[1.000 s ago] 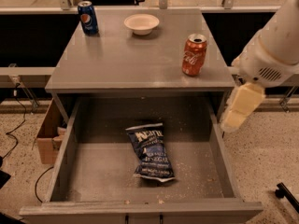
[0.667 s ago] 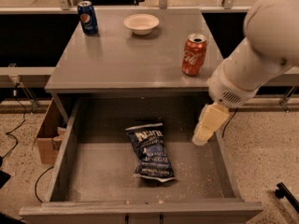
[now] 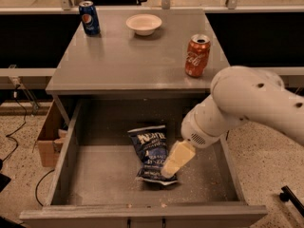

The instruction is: Pick blue chip bag from top drawer and place on counter

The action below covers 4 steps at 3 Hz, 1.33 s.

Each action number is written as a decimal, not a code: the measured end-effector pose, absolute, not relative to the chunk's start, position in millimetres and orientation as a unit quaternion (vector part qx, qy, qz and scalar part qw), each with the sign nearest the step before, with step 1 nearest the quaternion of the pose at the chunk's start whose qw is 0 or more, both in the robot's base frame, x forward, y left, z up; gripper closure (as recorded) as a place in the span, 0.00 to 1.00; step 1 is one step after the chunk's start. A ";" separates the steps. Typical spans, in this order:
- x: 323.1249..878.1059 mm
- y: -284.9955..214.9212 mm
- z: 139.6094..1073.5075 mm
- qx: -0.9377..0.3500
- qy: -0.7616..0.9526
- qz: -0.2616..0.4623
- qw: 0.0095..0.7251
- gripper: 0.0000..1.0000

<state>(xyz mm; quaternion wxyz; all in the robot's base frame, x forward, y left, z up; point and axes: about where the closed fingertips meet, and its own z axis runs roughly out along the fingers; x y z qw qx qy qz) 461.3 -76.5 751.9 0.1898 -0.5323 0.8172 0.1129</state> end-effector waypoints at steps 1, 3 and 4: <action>461.1 -44.6 708.4 -0.519 0.822 0.138 0.191 0.00; 467.5 -18.7 638.7 -0.501 0.834 0.152 0.173 0.41; 470.0 -12.9 646.3 -0.495 0.830 0.158 0.204 0.64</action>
Offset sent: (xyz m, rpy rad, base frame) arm 0.0188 0.0597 -0.1331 0.0370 0.0891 -0.0726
